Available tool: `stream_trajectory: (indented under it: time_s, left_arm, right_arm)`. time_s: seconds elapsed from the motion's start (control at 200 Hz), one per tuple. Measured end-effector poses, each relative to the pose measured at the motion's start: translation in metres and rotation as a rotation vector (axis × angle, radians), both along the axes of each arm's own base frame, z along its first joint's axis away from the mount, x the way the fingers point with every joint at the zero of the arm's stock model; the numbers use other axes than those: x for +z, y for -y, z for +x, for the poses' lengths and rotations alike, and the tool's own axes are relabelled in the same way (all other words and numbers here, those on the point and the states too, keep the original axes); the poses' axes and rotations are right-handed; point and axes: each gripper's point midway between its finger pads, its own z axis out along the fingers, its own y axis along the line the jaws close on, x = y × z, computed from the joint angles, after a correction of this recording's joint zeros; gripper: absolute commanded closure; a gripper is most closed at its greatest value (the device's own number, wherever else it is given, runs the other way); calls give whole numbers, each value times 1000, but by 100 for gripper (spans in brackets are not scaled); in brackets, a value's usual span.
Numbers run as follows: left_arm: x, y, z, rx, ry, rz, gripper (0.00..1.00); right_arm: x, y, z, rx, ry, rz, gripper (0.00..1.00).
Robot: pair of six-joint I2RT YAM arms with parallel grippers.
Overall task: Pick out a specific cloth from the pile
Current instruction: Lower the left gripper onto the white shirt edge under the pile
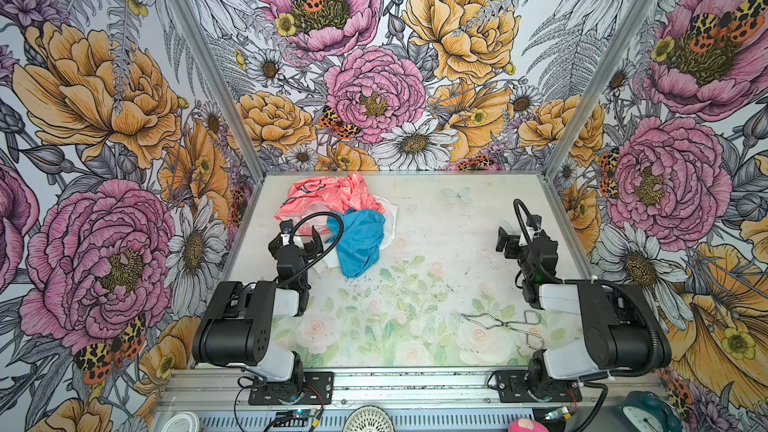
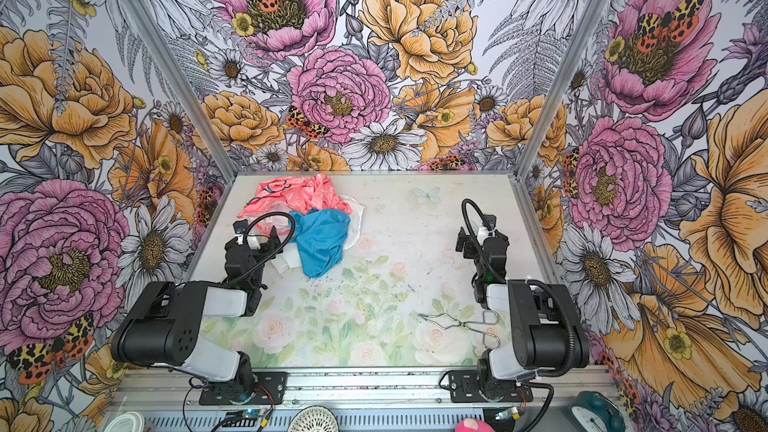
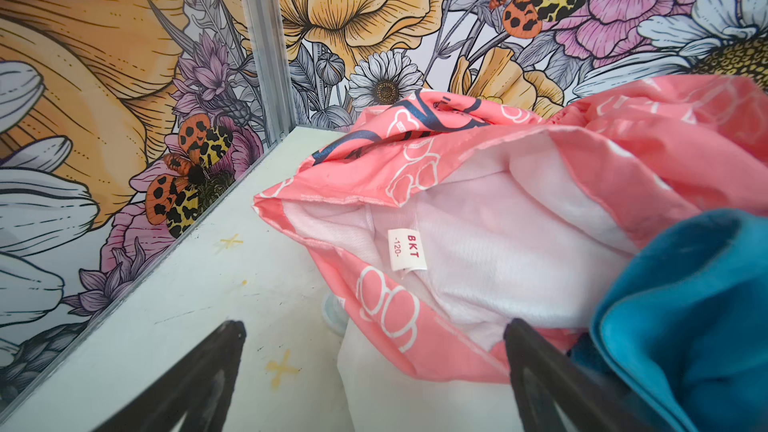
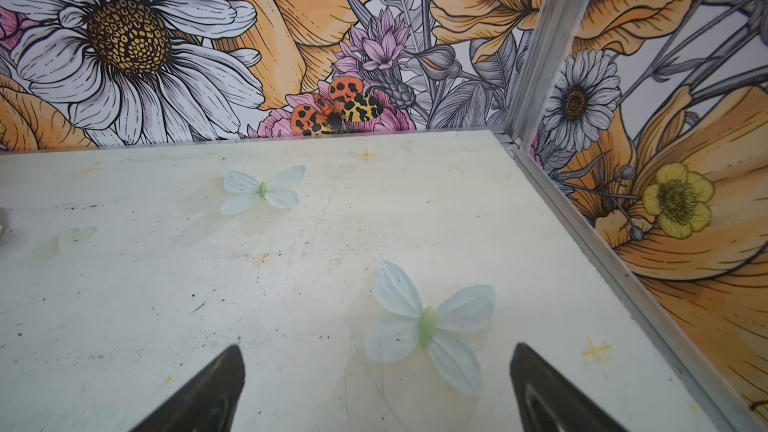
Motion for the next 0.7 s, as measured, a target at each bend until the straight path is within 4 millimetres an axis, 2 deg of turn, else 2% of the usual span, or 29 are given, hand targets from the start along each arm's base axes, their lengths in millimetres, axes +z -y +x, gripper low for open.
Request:
stream_trajectory:
  time_s: [0.095,0.35,0.455,0.565,0.701]
  left_arm:
    - [22,3,-6,6,45,7,1]
    - [84,8,-36,62,128,-36,1]
    - [107,8,-49,71,159,-110,4]
    - [117,6,-62,79,172,-218,8]
    - [105,8,-69,68,115,-354,10]
  right_arm:
    - [17,-3,-6,4,18,-5,1]
    - [102,-12,-31,28,158,28,1]
    - [124,-21,-40,62,181,64,0]
    - [136,-33,-46,110,174,106,1]
    - [142,-49,-50,171,144,151,1]
